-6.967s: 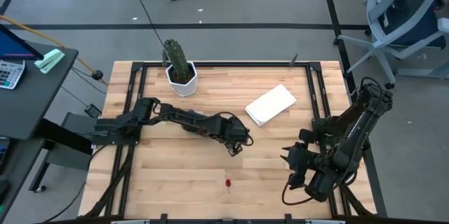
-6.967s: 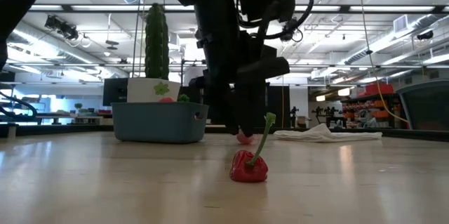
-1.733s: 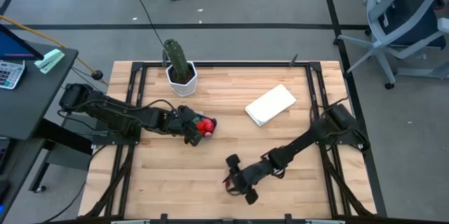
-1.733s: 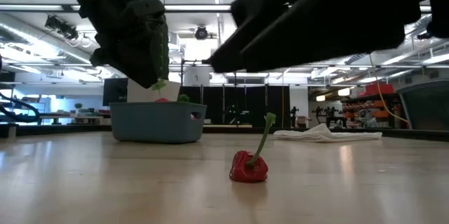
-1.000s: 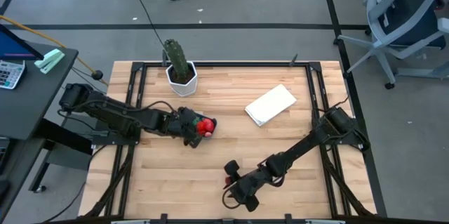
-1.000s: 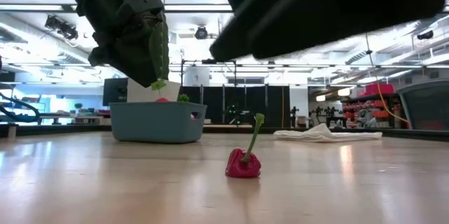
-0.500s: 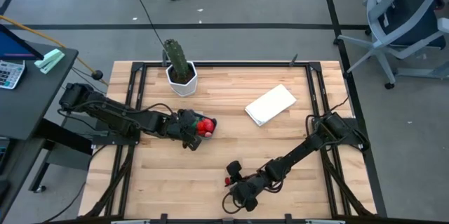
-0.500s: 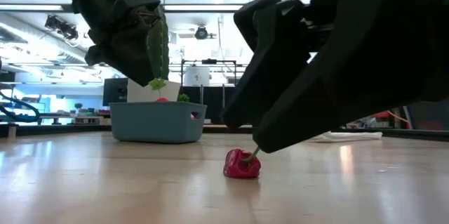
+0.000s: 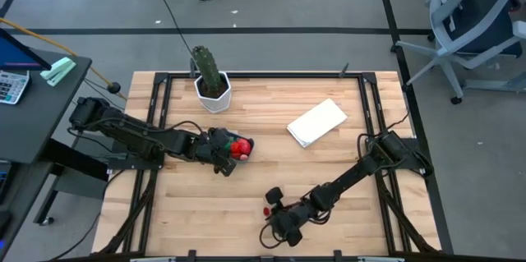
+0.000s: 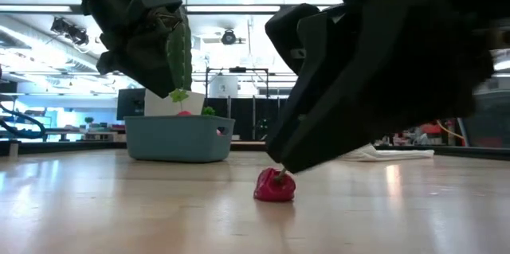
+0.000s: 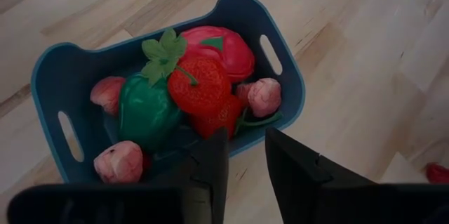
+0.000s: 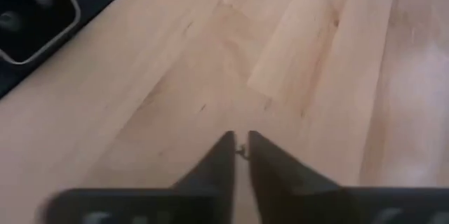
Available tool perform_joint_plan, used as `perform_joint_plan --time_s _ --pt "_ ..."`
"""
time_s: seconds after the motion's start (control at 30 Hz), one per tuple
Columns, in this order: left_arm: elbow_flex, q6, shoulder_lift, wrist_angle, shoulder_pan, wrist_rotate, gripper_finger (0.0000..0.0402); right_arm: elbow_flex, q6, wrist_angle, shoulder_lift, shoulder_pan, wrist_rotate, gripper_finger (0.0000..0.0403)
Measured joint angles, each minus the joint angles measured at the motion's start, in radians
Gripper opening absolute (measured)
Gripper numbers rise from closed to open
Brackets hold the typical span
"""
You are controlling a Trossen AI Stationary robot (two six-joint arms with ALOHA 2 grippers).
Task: Pick and placing Produce into tupperware
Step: Put the red cherry into the blue bin
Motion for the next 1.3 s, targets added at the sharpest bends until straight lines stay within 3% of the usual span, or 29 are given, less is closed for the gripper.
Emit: perform_joint_plan --time_s 0.1,0.37,0.6,0.7,0.83,0.97,1.07,1.3 --pt "0.000 0.000 0.000 0.000 0.000 -0.001 0.0097 0.000 -0.007 0.001 0.000 -0.011 0.021 0.0012" --pt "0.000 -0.053 0.000 0.005 0.000 -0.001 0.0088 0.003 -0.125 -0.004 -0.039 -0.070 0.242 0.0005" --pt "0.085 -0.007 -0.038 -0.029 -0.011 -0.010 0.0082 0.004 -0.247 -0.039 -0.222 -0.177 0.287 0.0003" --pt "0.157 0.057 -0.062 -0.058 -0.013 -0.038 0.0083 0.006 -0.286 -0.043 -0.306 -0.244 0.182 0.0002" --pt "0.246 0.133 -0.087 -0.129 -0.010 -0.129 0.0083 0.006 -0.248 -0.013 -0.372 -0.358 -0.135 0.0002" --pt "0.318 0.180 -0.100 -0.173 -0.010 -0.214 0.0078 0.006 -0.156 0.050 -0.356 -0.462 -0.396 0.0001" --pt "0.341 0.218 -0.099 -0.180 -0.010 -0.227 0.0079 -0.014 -0.101 0.154 -0.291 -0.499 -0.455 0.0001" --pt "0.323 0.231 -0.098 -0.195 -0.011 -0.226 0.0083 -0.026 -0.073 0.283 -0.120 -0.503 -0.456 0.0000"
